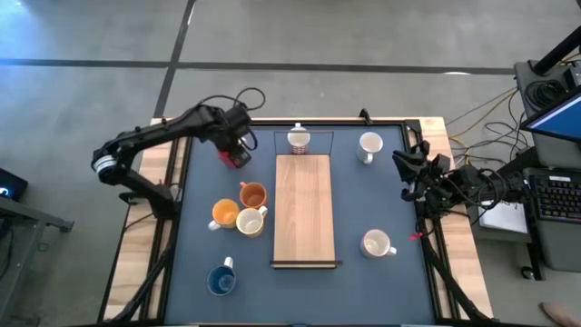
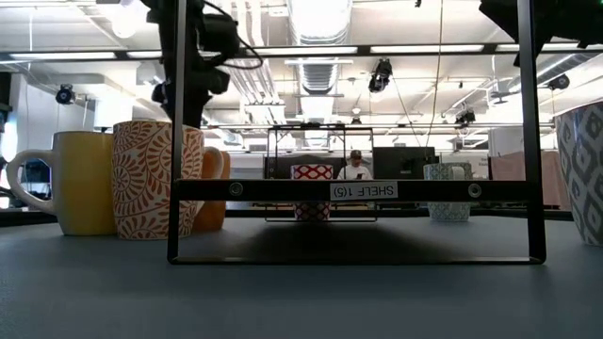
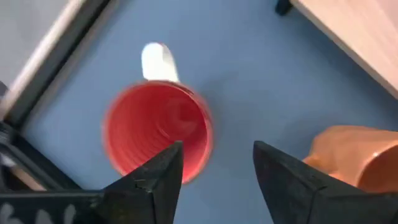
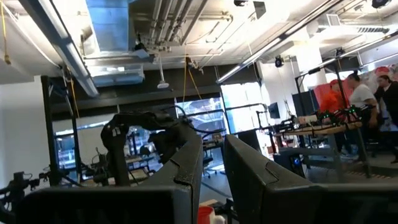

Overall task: Place coffee mugs
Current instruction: Put the red mug on the shelf

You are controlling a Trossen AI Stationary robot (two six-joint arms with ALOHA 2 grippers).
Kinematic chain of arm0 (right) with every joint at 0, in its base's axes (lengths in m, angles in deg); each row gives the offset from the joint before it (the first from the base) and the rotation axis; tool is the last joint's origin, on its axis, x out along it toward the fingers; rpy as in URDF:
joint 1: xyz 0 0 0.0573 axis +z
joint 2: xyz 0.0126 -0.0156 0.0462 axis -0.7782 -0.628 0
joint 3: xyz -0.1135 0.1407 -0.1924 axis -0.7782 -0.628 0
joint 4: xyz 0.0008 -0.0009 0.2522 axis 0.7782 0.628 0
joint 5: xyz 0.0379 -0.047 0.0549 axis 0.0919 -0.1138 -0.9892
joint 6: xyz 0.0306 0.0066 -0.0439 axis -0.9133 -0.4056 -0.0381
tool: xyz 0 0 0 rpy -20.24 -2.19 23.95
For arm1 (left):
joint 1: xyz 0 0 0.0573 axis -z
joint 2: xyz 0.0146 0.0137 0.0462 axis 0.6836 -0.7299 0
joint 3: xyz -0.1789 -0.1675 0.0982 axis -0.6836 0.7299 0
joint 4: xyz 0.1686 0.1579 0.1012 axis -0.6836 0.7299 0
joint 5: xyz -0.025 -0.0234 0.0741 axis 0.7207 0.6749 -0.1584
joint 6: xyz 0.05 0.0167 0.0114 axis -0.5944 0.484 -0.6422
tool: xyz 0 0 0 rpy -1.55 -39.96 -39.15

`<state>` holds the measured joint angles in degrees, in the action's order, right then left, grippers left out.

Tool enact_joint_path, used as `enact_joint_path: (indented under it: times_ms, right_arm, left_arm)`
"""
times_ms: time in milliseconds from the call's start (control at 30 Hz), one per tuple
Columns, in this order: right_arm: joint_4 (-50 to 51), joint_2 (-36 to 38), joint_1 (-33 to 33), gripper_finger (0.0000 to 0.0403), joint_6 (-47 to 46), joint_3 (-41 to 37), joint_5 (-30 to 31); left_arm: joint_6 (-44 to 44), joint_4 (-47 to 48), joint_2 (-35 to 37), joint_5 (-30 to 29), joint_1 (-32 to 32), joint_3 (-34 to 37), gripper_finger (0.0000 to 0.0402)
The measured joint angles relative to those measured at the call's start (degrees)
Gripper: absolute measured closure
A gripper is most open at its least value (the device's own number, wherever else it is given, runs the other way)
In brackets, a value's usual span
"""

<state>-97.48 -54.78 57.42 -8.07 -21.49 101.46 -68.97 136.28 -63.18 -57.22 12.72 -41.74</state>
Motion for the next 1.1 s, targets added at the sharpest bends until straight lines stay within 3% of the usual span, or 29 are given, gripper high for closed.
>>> enact_joint_path:
  times_ms: [233,433,667,867,1100]
  right_arm:
    - [-0.20,0.04,0.00,0.0344,0.32,0.00,0.01]
    - [-0.36,0.04,0.00,0.0344,1.12,0.00,0.04]
    - [-0.36,0.04,0.02,0.0344,1.58,0.00,0.45]
    - [-0.36,0.04,0.01,0.0344,1.98,0.00,0.45]
    - [-0.36,0.04,0.01,0.0344,2.19,0.00,0.45]
  left_arm:
    - [1.86,0.29,-4.55,-0.36,-0.03,0.00,0.0217]
    - [1.88,0.23,-7.84,-5.76,-0.11,0.02,0.0218]
    - [1.04,-0.14,-11.19,-5.72,-0.03,0.07,0.0239]
    - [0.35,-0.42,-12.43,-5.75,-0.03,0.07,0.0281]
    - [-0.12,-0.59,-12.43,-5.61,-0.03,0.09,0.0374]
